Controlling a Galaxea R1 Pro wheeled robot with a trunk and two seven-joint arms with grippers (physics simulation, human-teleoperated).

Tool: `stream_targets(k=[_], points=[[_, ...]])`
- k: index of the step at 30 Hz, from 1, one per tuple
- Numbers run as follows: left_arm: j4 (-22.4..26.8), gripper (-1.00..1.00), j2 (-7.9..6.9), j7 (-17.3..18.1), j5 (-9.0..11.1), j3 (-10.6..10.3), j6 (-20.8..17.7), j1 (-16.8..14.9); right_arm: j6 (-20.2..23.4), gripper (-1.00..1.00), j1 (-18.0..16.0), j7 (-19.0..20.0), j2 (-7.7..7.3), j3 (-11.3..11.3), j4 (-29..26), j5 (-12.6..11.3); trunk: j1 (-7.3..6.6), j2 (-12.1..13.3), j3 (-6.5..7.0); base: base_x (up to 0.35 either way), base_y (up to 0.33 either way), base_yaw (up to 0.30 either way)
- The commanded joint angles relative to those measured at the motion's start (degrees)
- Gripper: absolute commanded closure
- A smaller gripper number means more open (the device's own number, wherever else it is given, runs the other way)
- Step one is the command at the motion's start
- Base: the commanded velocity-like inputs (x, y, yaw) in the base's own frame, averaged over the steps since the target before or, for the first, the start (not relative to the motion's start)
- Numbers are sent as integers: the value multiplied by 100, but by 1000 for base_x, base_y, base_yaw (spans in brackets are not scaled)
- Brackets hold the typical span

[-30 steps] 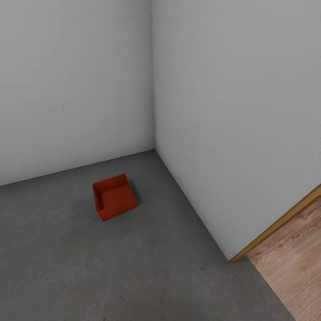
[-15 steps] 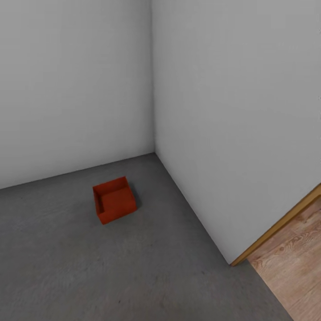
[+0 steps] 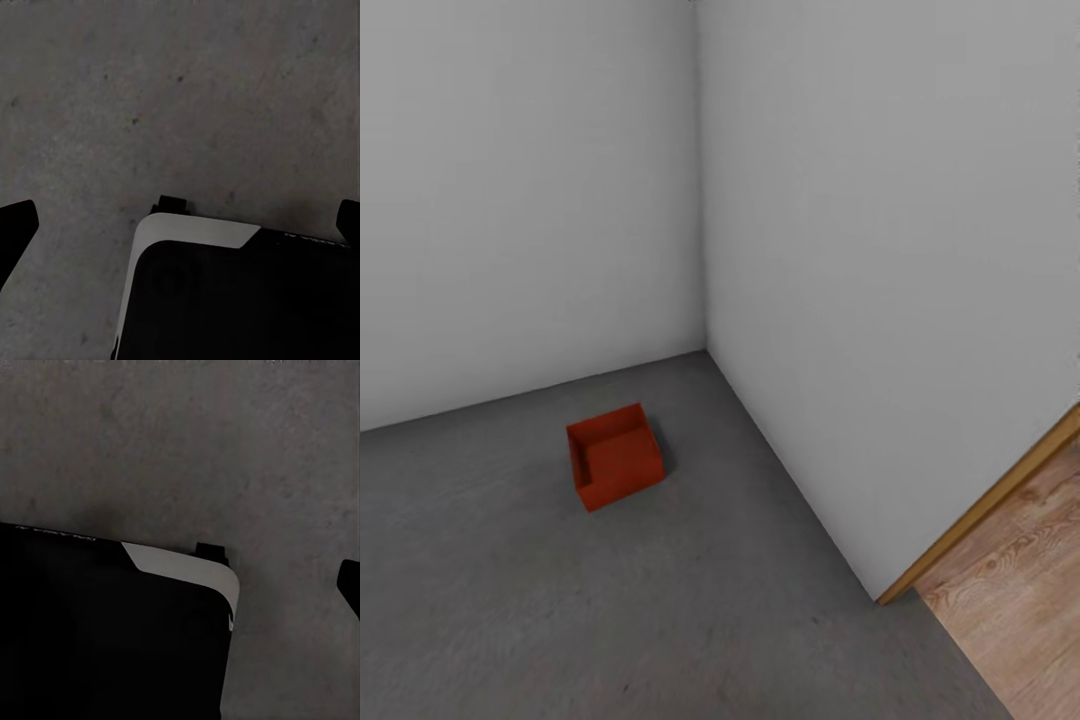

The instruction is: Move the two storage containers from the living room to the garage. In the garage, place one container on the floor and stack the other container on top of it (either order is fine).

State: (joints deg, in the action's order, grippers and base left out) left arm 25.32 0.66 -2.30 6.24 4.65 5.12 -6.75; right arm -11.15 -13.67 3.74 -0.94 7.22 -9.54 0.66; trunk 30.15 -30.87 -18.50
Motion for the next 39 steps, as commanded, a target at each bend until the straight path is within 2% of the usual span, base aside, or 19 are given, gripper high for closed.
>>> stream_targets(k=[1,35,39], points=[[-1,-100,4,1,53,10,15,-2,-18,-100,-4,4,-3,25,5,8,2,-7,2,0,0,-64],[-7,-100,24,1,53,1,15,-3,-17,-100,-4,4,-3,25,5,13,2,-7,320,0,0,-67],[-119,-100,23,1,53,1,21,-3,-15,-100,-4,4,-3,25,5,12,2,-7,358,0,0,-4]])
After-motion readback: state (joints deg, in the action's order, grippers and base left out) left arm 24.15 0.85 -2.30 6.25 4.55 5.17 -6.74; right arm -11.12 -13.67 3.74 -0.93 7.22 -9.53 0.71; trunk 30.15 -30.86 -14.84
